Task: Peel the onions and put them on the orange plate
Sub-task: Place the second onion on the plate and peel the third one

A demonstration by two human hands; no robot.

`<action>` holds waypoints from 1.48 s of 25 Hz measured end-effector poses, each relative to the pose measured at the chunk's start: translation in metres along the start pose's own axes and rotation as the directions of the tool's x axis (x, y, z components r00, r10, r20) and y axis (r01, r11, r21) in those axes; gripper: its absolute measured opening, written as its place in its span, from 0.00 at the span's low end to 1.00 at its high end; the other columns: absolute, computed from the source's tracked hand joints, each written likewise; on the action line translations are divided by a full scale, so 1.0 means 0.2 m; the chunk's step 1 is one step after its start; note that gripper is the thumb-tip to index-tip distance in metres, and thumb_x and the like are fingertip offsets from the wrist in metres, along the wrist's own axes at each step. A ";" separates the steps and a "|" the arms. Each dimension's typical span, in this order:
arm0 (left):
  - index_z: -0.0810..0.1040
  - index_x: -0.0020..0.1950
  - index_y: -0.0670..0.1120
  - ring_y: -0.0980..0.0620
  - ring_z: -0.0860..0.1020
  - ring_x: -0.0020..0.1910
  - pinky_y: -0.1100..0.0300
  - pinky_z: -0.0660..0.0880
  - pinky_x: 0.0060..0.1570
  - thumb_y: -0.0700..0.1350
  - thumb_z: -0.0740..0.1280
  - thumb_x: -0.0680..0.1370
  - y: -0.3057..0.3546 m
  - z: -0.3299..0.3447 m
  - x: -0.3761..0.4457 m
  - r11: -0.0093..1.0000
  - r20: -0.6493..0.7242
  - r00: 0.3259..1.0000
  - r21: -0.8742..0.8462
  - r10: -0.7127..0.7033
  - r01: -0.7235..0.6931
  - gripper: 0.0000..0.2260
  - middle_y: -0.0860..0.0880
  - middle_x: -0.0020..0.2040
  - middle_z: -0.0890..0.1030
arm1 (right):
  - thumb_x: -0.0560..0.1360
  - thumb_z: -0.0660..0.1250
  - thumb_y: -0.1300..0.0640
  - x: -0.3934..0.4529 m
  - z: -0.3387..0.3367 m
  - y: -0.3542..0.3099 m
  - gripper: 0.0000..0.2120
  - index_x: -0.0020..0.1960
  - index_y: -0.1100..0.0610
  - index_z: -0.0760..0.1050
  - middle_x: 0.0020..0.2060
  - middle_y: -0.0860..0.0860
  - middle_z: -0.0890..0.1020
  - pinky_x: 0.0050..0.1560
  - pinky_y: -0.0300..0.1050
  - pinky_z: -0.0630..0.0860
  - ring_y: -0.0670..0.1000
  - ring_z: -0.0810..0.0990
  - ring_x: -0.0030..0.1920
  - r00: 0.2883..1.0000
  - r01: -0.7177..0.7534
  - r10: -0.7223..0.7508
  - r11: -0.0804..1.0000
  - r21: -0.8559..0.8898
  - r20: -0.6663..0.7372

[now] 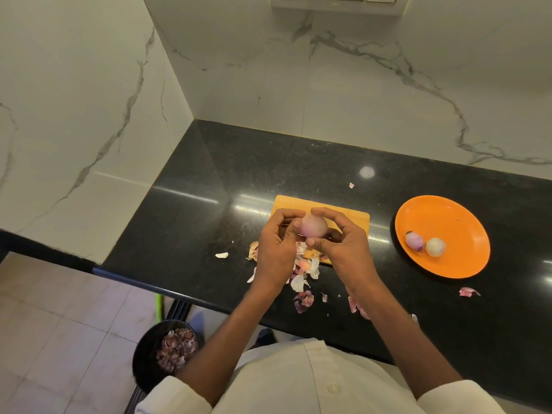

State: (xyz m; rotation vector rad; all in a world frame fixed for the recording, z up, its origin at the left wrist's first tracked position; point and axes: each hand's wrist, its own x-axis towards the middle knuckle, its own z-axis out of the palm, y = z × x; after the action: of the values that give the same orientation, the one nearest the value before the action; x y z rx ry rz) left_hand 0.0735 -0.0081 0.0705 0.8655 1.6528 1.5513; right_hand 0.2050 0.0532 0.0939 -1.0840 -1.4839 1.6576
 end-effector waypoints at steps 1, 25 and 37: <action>0.80 0.64 0.46 0.45 0.86 0.59 0.41 0.83 0.60 0.44 0.67 0.86 -0.01 0.00 0.01 0.997 0.005 0.999 -0.068 -0.047 0.047 0.08 0.45 0.58 0.85 | 0.71 0.78 0.71 0.01 0.00 0.01 0.26 0.63 0.50 0.82 0.62 0.45 0.82 0.58 0.46 0.84 0.48 0.84 0.61 1.000 0.018 -0.018 1.000 -0.015 0.015; 0.77 0.65 0.41 0.32 0.81 0.60 0.35 0.74 0.67 0.64 0.62 0.80 0.01 0.00 0.03 0.688 0.120 0.838 -0.517 -0.532 0.510 0.28 0.31 0.61 0.84 | 0.75 0.79 0.56 0.01 -0.02 0.05 0.15 0.61 0.47 0.86 0.50 0.42 0.87 0.50 0.41 0.83 0.44 0.85 0.48 0.993 0.121 -0.111 0.926 -0.358 0.049; 0.73 0.67 0.35 0.61 0.79 0.29 0.68 0.74 0.29 0.56 0.54 0.89 0.06 0.00 -0.03 0.899 0.144 0.910 -0.158 -0.388 0.409 0.24 0.53 0.36 0.82 | 0.77 0.75 0.56 0.02 -0.01 0.01 0.19 0.67 0.48 0.82 0.38 0.45 0.85 0.44 0.50 0.83 0.47 0.83 0.38 0.969 0.244 -0.162 0.770 -0.590 0.188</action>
State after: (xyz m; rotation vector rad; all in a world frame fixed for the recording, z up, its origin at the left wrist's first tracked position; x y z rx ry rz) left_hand 0.0762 -0.0117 0.0831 0.4652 1.4679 1.3177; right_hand 0.2054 0.0570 0.0908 -1.0927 -2.2305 1.1214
